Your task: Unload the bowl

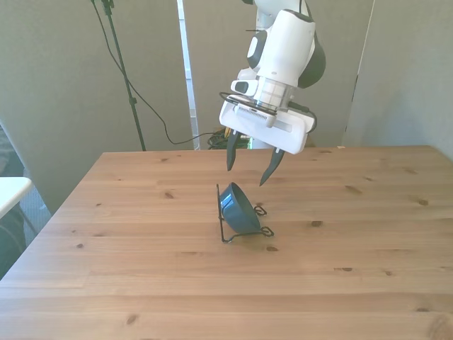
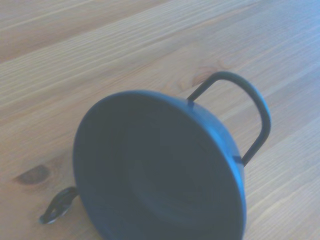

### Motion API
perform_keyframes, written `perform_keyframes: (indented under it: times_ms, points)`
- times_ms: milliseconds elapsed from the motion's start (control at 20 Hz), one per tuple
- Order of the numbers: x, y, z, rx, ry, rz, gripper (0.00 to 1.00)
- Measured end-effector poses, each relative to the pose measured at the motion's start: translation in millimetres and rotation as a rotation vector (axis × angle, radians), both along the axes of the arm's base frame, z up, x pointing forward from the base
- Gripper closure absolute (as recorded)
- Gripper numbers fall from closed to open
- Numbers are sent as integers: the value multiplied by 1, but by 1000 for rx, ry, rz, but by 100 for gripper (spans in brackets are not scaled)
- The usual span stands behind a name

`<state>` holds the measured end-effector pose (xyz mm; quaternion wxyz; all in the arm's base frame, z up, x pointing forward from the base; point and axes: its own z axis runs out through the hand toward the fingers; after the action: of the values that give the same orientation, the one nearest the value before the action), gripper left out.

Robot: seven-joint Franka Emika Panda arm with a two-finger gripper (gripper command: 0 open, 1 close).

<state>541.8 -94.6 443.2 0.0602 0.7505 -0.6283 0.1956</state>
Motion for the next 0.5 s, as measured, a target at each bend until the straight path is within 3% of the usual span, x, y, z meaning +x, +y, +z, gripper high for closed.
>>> perform_keyframes:
  times_ms: [500]
  points:
    - [11, -41, -26, 5, 41, -67, 0]
